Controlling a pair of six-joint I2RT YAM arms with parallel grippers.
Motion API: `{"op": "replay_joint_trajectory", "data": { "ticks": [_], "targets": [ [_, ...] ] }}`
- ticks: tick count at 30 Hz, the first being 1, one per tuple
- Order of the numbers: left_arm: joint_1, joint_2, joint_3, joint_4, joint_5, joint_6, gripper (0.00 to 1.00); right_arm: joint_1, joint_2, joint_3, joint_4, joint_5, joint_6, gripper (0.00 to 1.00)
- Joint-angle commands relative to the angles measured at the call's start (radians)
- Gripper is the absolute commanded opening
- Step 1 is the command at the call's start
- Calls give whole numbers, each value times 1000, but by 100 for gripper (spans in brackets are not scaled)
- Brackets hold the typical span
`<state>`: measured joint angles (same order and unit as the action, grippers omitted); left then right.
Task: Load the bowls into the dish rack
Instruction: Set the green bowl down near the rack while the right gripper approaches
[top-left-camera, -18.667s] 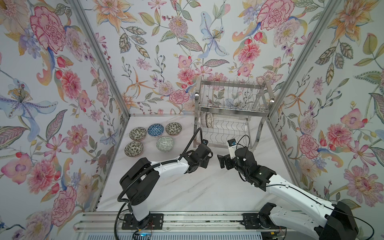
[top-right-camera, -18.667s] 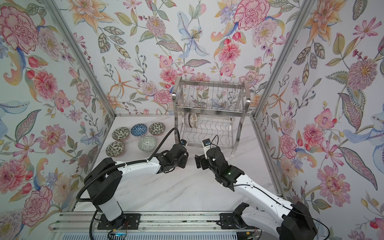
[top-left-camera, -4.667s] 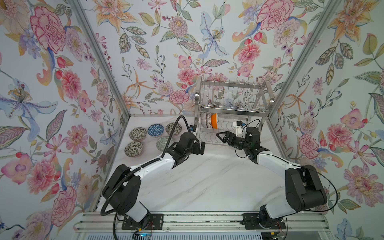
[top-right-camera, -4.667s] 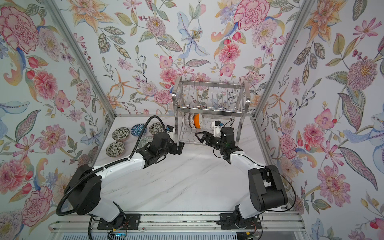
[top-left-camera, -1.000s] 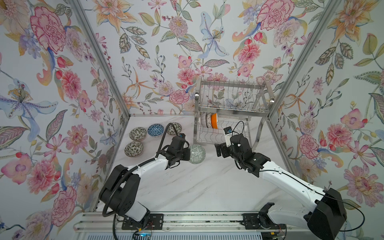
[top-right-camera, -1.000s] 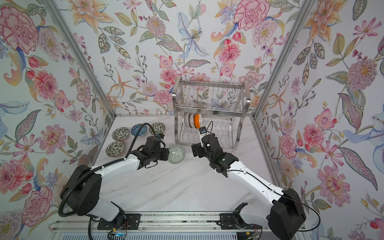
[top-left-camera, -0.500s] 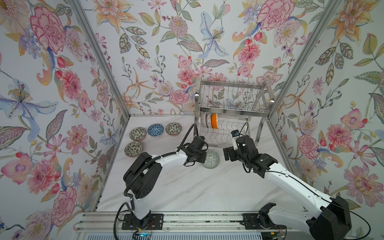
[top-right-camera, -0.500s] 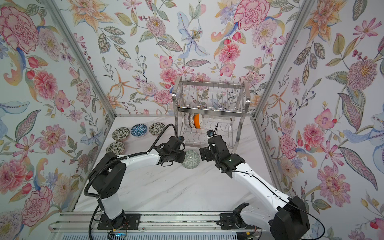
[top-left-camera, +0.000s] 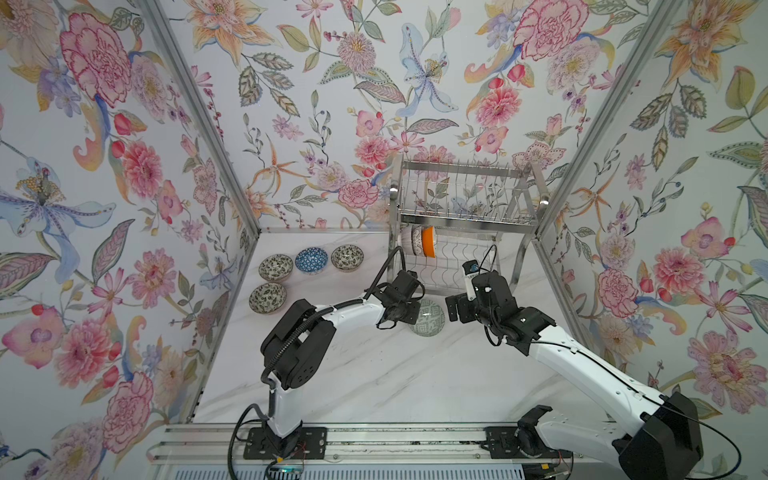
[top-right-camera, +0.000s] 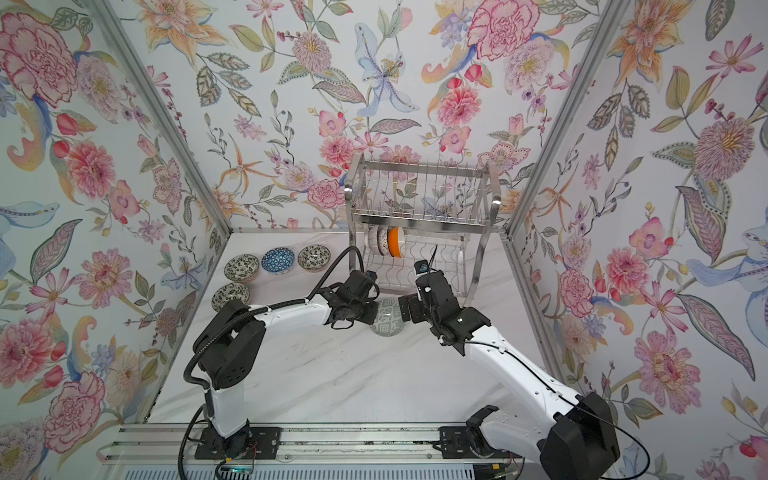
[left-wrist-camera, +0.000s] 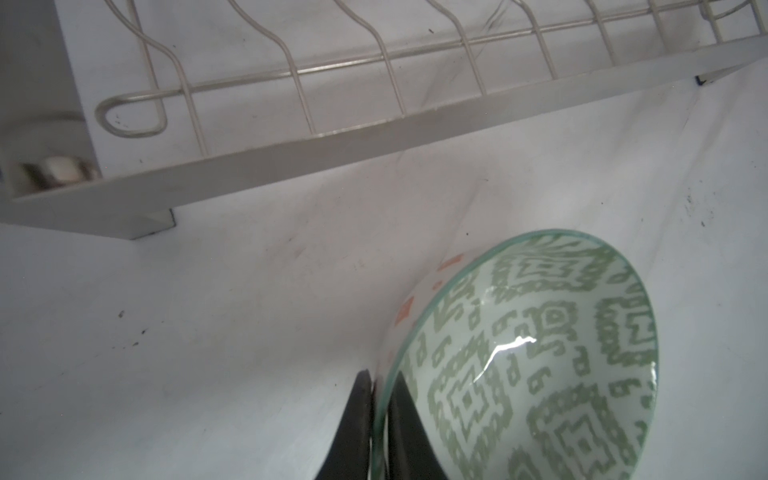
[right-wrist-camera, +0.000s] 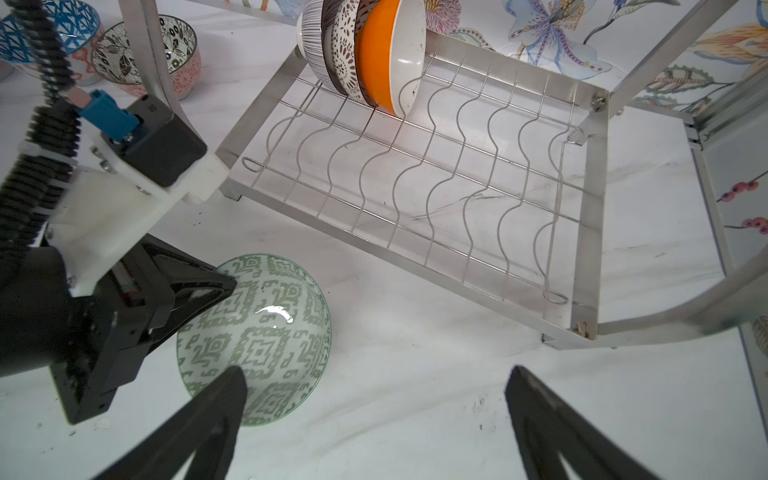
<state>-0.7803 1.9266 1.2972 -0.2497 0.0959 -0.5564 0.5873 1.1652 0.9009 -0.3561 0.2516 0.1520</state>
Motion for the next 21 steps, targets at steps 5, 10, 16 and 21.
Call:
{"op": "replay_joint_trajectory", "data": {
  "ticks": [5, 10, 16, 21],
  "targets": [
    [-11, 15, 41, -8, -22, 18, 18, -4, -20, -24, -23, -15, 26, 99],
    [-10, 4, 42, -10, -33, 25, 23, -4, -21, -22, -22, -23, 27, 99],
    [-4, -30, 44, -23, -59, 39, 32, -4, -17, -21, -23, -30, 36, 99],
    [21, -82, 22, -29, -73, 49, 40, -4, -16, -17, -23, -38, 45, 99]
  ]
}}
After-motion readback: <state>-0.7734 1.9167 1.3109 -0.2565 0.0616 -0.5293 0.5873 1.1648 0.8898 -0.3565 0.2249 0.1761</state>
